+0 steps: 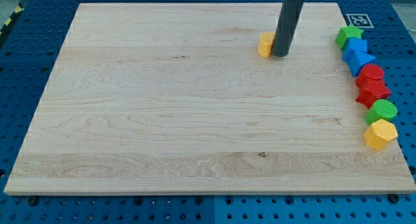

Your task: Push the yellow heart to the bottom left of the green star

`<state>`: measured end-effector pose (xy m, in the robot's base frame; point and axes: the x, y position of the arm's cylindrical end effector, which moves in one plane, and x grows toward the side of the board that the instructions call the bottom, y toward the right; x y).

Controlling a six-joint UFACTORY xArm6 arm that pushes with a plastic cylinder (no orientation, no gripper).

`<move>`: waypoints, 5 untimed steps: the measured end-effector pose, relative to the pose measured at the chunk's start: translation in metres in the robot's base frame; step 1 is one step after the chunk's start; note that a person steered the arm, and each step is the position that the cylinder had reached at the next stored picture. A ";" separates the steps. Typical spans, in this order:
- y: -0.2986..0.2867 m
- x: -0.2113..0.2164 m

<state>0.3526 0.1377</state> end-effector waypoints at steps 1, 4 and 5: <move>0.000 0.000; -0.029 -0.040; -0.045 -0.017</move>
<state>0.3359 0.0928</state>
